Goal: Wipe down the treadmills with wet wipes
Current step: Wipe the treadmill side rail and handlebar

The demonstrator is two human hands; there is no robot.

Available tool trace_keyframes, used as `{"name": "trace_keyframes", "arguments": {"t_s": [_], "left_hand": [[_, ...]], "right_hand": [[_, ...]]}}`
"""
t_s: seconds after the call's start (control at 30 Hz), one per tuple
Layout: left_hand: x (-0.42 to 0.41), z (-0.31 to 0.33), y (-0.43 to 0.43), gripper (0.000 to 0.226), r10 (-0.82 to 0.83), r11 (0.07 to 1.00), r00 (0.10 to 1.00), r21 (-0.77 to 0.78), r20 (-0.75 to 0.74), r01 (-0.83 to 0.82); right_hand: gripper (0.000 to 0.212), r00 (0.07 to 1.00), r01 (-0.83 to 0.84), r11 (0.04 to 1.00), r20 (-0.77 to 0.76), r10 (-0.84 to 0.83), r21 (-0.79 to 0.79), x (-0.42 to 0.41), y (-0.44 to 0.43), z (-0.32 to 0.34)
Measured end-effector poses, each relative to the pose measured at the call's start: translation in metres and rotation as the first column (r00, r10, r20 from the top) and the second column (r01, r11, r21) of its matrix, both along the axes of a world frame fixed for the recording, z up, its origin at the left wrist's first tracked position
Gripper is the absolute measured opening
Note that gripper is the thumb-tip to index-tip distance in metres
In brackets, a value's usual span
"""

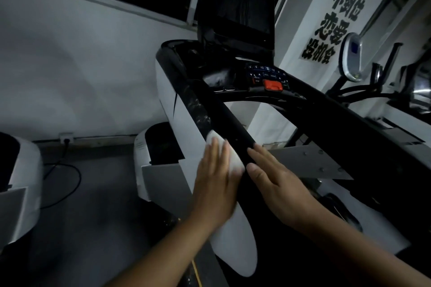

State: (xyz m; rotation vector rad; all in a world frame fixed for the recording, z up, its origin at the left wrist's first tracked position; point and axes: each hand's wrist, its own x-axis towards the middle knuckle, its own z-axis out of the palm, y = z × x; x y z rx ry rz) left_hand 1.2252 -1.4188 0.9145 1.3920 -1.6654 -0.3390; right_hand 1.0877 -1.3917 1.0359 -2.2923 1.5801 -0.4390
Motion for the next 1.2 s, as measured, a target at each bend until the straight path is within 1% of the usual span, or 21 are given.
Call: {"name": "trace_keyframes", "arguments": {"t_s": [0.07,0.1,0.13,0.17,0.23,0.27,0.33,0.37,0.43,0.5,0.57,0.6,0.67,0.7,0.77,0.83,0.9,0.97,1.07,1.13,1.2], "left_hand": [[-0.001,0.012,-0.011,0.064,0.005,0.999,0.995,0.035,-0.098,-0.001],[-0.003,0.008,-0.005,0.060,-0.019,1.000,0.996,0.001,-0.088,0.019],[-0.005,0.000,0.008,0.059,-0.036,0.998,0.998,-0.044,-0.048,0.034],[-0.007,-0.010,0.024,0.057,-0.063,0.995,0.997,-0.074,-0.040,0.059],[-0.002,-0.024,0.041,0.054,-0.112,0.993,0.986,-0.051,-0.121,0.107],[-0.001,-0.020,0.035,0.053,-0.106,0.994,0.981,-0.048,-0.164,0.100],[0.002,0.005,0.006,0.049,-0.044,0.999,0.966,-0.028,-0.255,0.038],[0.001,0.023,-0.006,0.048,-0.029,1.000,0.960,-0.013,-0.279,0.027],[-0.008,0.038,-0.015,0.051,-0.054,0.997,0.973,-0.074,-0.225,0.038],[-0.007,0.026,-0.009,0.054,-0.127,0.978,0.987,-0.179,-0.097,0.108],[0.014,0.012,-0.010,0.057,-0.137,0.970,0.990,-0.197,0.039,0.142],[0.026,0.014,-0.020,0.059,-0.111,0.977,0.989,-0.171,0.093,0.125],[0.043,0.036,-0.047,0.064,-0.066,0.987,0.980,-0.130,0.190,0.092],[0.045,0.050,-0.058,0.063,-0.075,0.985,0.965,-0.130,0.251,0.111],[0.039,0.065,-0.068,0.055,-0.164,0.956,0.923,-0.177,0.349,0.236],[0.044,0.059,-0.070,0.048,-0.234,0.901,0.884,-0.252,0.405,0.354],[0.067,0.050,-0.082,0.051,-0.225,0.886,0.873,-0.281,0.434,0.368],[0.086,0.053,-0.104,0.058,-0.165,0.918,0.889,-0.263,0.428,0.297],[0.084,0.058,-0.114,0.058,-0.134,0.947,0.931,-0.234,0.341,0.222],[0.076,0.037,-0.097,0.057,-0.166,0.939,0.950,-0.252,0.265,0.235],[0.077,0.005,-0.080,0.058,-0.194,0.924,0.944,-0.275,0.267,0.267]], "right_hand": [[0.077,0.988,-0.055,0.998,-0.143,0.055,0.003,-0.002,-0.003,0.000],[0.078,0.981,-0.075,0.997,-0.179,0.077,0.018,-0.005,-0.005,0.001],[0.077,0.974,-0.097,0.995,-0.204,0.101,0.031,-0.008,-0.007,0.001],[0.075,0.968,-0.117,0.992,-0.221,0.123,0.040,-0.010,-0.008,0.002],[0.072,0.958,-0.141,0.989,-0.247,0.145,0.036,-0.012,-0.013,0.003],[0.071,0.951,-0.150,0.988,-0.269,0.151,0.022,-0.010,-0.014,0.002],[0.071,0.940,-0.167,0.986,-0.302,0.159,-0.002,-0.008,-0.016,0.000],[0.071,0.943,-0.171,0.985,-0.292,0.161,-0.009,-0.008,-0.016,-0.001],[0.071,0.961,-0.176,0.984,-0.221,0.167,-0.025,-0.009,-0.015,-0.002],[0.071,0.984,-0.156,0.987,-0.094,0.152,-0.035,-0.010,-0.015,-0.003],[0.076,0.995,-0.101,0.994,-0.026,0.100,-0.036,-0.011,-0.016,-0.006],[0.080,0.997,-0.072,0.996,-0.032,0.071,-0.045,-0.012,-0.018,-0.008],[0.086,0.994,-0.042,0.997,-0.103,0.036,-0.058,-0.009,-0.022,-0.010],[0.088,0.989,-0.039,0.997,-0.143,0.029,-0.066,-0.006,-0.023,-0.010],[0.089,0.983,-0.048,0.995,-0.180,0.031,-0.089,-0.003,-0.023,-0.007],[0.088,0.976,-0.054,0.996,-0.214,0.037,-0.073,0.000,-0.020,-0.003],[0.094,0.960,0.002,1.000,-0.280,-0.008,-0.020,0.001,-0.018,0.001],[0.099,0.934,0.062,0.998,-0.352,-0.055,0.008,0.006,-0.020,0.003],[0.102,0.924,0.089,0.996,-0.373,-0.088,-0.014,0.021,-0.033,0.003],[0.104,0.923,0.090,0.995,-0.372,-0.095,-0.031,0.032,-0.043,0.003],[0.105,0.913,0.099,0.995,-0.394,-0.103,-0.031,0.042,-0.049,0.006]]}}
